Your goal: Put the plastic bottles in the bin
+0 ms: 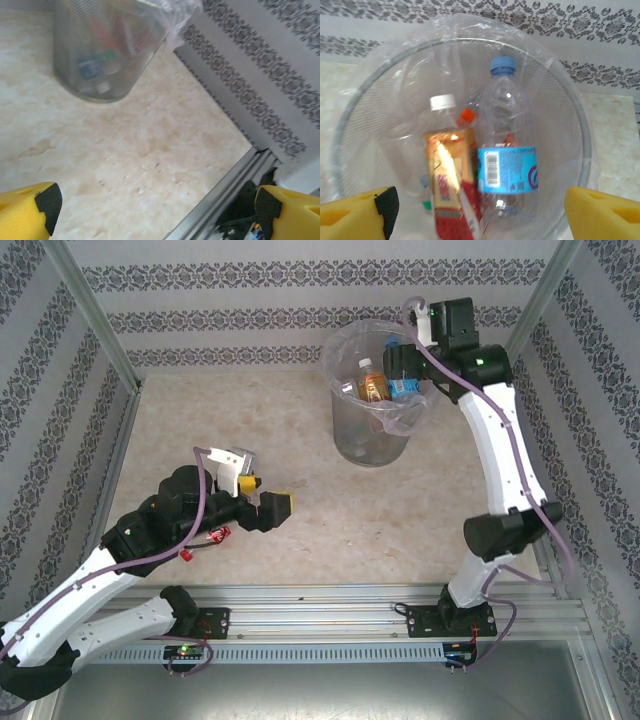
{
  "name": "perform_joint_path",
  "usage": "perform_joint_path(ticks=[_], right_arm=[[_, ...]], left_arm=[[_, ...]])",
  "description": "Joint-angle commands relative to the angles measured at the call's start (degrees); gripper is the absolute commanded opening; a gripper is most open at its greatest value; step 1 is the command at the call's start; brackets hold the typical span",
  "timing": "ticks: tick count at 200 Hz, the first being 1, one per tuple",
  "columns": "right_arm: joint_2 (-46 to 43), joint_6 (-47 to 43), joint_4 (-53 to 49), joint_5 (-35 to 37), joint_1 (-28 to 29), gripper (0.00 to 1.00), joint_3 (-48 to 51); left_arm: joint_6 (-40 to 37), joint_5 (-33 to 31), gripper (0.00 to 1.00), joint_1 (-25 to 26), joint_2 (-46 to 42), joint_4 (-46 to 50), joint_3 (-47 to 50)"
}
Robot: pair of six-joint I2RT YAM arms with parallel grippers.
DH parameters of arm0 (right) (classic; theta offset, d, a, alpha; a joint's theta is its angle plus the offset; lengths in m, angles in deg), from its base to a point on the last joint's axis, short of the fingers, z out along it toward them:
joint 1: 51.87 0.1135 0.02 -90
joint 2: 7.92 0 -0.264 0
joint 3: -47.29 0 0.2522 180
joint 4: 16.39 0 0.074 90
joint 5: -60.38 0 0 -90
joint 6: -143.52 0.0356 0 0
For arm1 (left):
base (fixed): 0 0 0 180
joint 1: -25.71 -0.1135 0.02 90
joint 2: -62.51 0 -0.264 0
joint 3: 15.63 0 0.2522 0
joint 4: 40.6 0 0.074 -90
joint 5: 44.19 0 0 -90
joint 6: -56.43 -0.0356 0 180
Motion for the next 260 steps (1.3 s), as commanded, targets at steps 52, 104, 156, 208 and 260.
perform_joint_path(ticks=[52,104,156,208,260], right_arm=[[-23.98,10.64,14.62,-19.6,3.49,0.91,28.6],[-42.66,19.58,24.16,-28.22,9.01,0.97,53.49],[-53.6,27.42,28.32,-34.92,10.14,0.98,68.23],[-61.49,33.34,34.73,-32.76,12.53,0.98,80.02],[-66.29,32.91,32.21,-30.53,13.31,0.98,83.29]], left_arm=[[0.3,-15.16,1.0,0.44,2.46,26.82,-4.64],[2.43,-16.83,1.0,-0.54,8.75,33.92,-1.94],[0.77,-8.69,0.99,-11.85,16.25,33.53,-0.61],[-0.7,-4.78,0.99,-18.78,23.8,31.79,0.37],[-3.83,-7.04,1.0,-21.43,33.55,30.05,-2.3]])
